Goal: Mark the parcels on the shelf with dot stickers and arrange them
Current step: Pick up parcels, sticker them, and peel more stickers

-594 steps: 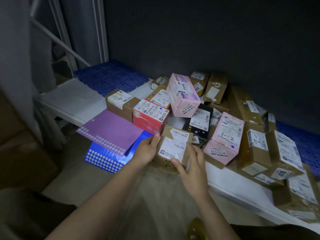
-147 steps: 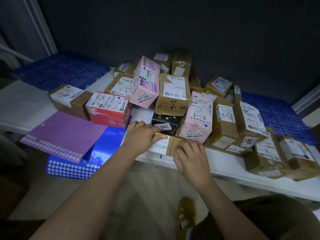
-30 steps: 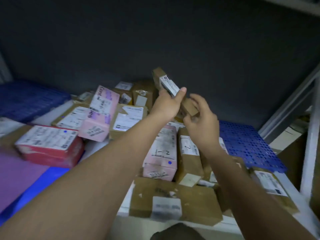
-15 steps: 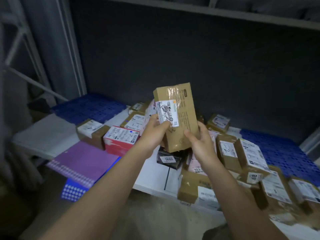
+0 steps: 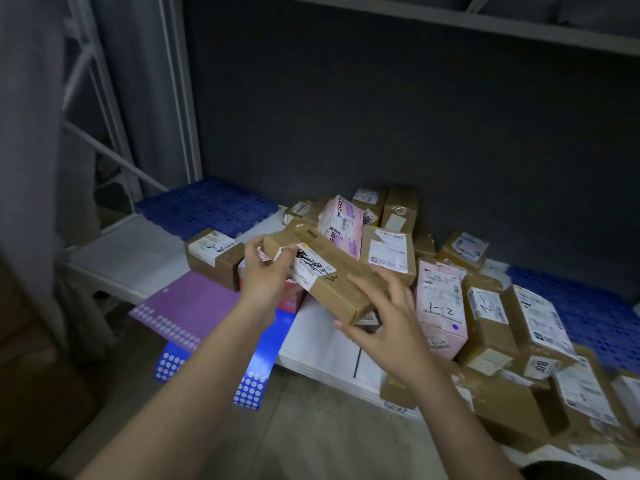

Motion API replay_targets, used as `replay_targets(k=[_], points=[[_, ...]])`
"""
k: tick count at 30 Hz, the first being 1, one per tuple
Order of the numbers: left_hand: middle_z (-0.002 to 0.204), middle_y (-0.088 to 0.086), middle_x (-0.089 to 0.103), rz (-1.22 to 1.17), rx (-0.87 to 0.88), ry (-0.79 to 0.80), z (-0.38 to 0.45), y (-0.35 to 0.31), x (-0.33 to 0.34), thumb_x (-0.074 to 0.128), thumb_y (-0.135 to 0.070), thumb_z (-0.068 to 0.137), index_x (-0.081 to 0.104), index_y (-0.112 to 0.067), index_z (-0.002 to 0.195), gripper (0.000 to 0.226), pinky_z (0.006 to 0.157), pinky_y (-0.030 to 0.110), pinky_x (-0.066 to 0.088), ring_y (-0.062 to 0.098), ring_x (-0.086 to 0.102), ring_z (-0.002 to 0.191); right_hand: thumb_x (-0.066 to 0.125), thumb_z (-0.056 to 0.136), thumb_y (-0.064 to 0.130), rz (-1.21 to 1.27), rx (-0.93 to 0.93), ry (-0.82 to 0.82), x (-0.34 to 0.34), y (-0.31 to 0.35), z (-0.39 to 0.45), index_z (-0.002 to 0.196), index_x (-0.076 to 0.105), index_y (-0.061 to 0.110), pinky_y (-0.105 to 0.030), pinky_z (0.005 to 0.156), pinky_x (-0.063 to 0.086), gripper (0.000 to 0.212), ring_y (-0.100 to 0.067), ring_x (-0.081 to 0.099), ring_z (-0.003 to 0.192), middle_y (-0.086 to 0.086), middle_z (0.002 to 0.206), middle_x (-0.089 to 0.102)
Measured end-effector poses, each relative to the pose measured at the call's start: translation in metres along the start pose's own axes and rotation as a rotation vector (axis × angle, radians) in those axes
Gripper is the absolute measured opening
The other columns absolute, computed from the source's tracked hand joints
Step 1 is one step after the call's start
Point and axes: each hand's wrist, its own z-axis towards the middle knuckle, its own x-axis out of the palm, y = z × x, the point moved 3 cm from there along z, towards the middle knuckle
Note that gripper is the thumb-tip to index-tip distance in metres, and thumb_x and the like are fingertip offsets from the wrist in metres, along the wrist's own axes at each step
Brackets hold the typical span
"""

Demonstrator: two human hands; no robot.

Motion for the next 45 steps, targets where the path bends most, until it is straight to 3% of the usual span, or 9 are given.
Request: replay_targets(k=[5, 8, 15, 17, 21, 32, 36, 42, 45], points=[[0.111, 0.01, 0.058, 0.155, -0.016, -0.052, 0.008, 0.016, -0.024, 0.065, -0.044, 0.085, 0.054, -0.03, 0.095, 0.021, 0.07, 0.036, 0.059, 0.023, 0.063, 0.084, 0.065, 0.089, 0.023, 0.55, 0.212, -0.025, 0.01, 0.0, 0.002, 0.1, 0.061, 0.038, -0.005, 0.08, 0.041, 0.019, 0.012, 0.056, 0.099, 0.022, 0.107, 0.063], [0.112, 0.008, 0.06, 0.204, -0.038, -0.062, 0.013, 0.022, -0.034, 0.069, -0.051, 0.079, 0.053, -0.035, 0.089, 0.024, 0.084, 0.041, 0.056, 0.023, 0.064, 0.095, 0.061, 0.091, 0.024, 0.577, 0.283, 0.063, 0.018, -0.006, 0.004, 0.099, 0.059, 0.038, -0.002, 0.076, 0.041, 0.015, 0.006, 0.055, 0.102, 0.012, 0.112, 0.06], [0.092, 0.001, 0.057, 0.15, -0.044, -0.049, 0.015, 0.055, -0.039, 0.059, -0.005, 0.09, 0.045, -0.02, 0.086, 0.021, 0.072, 0.026, 0.054, 0.017, 0.059, 0.086, 0.065, 0.086, 0.02, -0.067, 0.121, 0.054, 0.033, -0.037, -0.003, 0.122, 0.059, 0.029, -0.028, 0.088, 0.044, 0.038, -0.012, 0.05, 0.112, 0.016, 0.117, 0.055], [0.094, 0.001, 0.057, 0.251, -0.044, -0.04, 0.016, 0.073, -0.045, 0.061, -0.003, 0.088, 0.046, -0.023, 0.086, 0.025, 0.084, 0.036, 0.053, 0.023, 0.058, 0.093, 0.058, 0.087, 0.015, -0.139, 0.125, 0.15, 0.044, -0.043, -0.01, 0.13, 0.054, 0.031, -0.028, 0.09, 0.043, 0.046, -0.012, 0.048, 0.117, 0.013, 0.126, 0.05], [0.11, 0.006, 0.055, 0.46, -0.023, 0.069, 0.014, 0.097, -0.055, 0.06, -0.003, 0.088, 0.048, -0.02, 0.102, 0.026, 0.075, 0.025, 0.045, 0.014, 0.057, 0.087, 0.053, 0.086, 0.018, -0.261, 0.138, 0.347, 0.071, -0.053, -0.022, 0.14, 0.042, 0.029, -0.035, 0.099, 0.043, 0.056, -0.014, 0.038, 0.129, 0.011, 0.141, 0.037], [0.103, -0.001, 0.07, 1.015, 0.173, 0.191, 0.012, 0.133, -0.073, 0.064, -0.021, 0.084, 0.064, -0.021, 0.117, 0.033, 0.086, 0.04, 0.051, 0.023, 0.059, 0.103, 0.065, 0.084, 0.046, -0.666, 0.268, 0.414, 0.093, -0.065, -0.035, 0.138, 0.045, 0.03, -0.044, 0.102, 0.037, 0.06, -0.025, 0.037, 0.129, -0.001, 0.135, 0.043], [0.121, 0.006, 0.063, 0.891, 0.194, 0.042, 0.016, 0.125, -0.098, 0.057, -0.009, 0.09, 0.062, -0.008, 0.121, 0.032, 0.099, 0.037, 0.045, 0.022, 0.056, 0.114, 0.077, 0.069, 0.043, -0.618, 0.042, 0.151, 0.109, -0.049, -0.03, 0.098, 0.071, 0.018, -0.04, 0.066, 0.054, 0.039, -0.03, 0.061, 0.084, -0.006, 0.092, 0.061], [0.107, 0.015, 0.057, 0.789, 0.192, -0.306, 0.025, 0.11, -0.16, 0.061, -0.006, 0.087, 0.065, -0.007, 0.11, 0.023, 0.086, 0.038, 0.05, 0.027, 0.061, 0.081, 0.048, 0.078, 0.036, -0.382, -0.17, 0.133, 0.165, 0.008, 0.001, 0.093, 0.071, 0.018, -0.034, 0.068, 0.053, 0.033, -0.024, 0.059, 0.083, -0.001, 0.094, 0.062], [0.104, 0.013, 0.051, 0.746, 0.152, -0.477, 0.03, 0.1, -0.19, 0.064, -0.008, 0.086, 0.063, -0.008, 0.113, 0.027, 0.094, 0.038, 0.046, 0.032, 0.059, 0.09, 0.047, 0.08, 0.036, -0.299, -0.201, 0.17, 0.199, 0.028, 0.02, 0.092, 0.073, 0.019, -0.031, 0.076, 0.049, 0.033, -0.023, 0.06, 0.082, 0.0, 0.092, 0.063]])
